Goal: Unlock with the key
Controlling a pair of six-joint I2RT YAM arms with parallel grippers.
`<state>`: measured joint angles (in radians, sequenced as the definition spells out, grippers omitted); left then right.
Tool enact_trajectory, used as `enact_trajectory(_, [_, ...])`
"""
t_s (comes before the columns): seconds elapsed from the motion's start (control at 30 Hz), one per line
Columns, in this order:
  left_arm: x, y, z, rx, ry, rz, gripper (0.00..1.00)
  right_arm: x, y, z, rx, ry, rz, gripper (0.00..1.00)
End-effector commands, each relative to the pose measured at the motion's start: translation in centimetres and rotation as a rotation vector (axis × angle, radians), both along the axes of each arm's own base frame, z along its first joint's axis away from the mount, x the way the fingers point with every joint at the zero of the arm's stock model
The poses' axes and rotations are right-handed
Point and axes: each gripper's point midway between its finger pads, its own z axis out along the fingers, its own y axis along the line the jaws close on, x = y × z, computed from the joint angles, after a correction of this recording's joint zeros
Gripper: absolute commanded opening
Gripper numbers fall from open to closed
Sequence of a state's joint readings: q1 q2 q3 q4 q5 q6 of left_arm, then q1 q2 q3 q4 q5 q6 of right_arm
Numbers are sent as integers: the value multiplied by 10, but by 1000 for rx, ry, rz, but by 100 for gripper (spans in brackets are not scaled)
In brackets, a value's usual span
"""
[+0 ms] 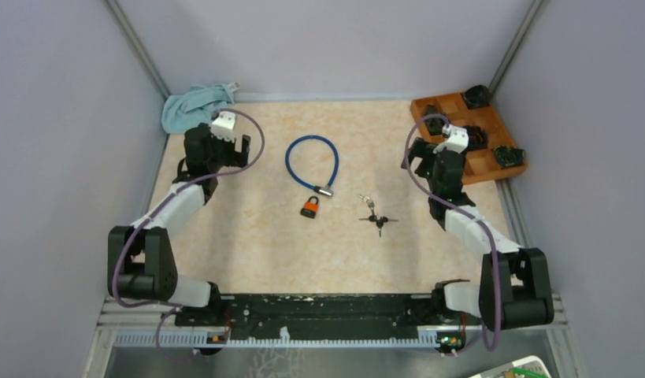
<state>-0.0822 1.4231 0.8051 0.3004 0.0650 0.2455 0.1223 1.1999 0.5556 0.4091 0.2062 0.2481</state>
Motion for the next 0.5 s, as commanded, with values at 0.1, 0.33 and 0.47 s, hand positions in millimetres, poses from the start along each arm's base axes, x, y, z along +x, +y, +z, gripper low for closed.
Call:
enact_trajectory(0.1, [-14,-29,25,-60,207,-168,100,19,93,0,408,146,353,99])
enact_trajectory(0.33, [-29,-49,9,-64,262,-323,99,5,136,-46,240,298,453,90])
enact_trajectory(0.47, [-36,-55,-6,-48,316,-383,99,-7,154,-74,227,359,503,77])
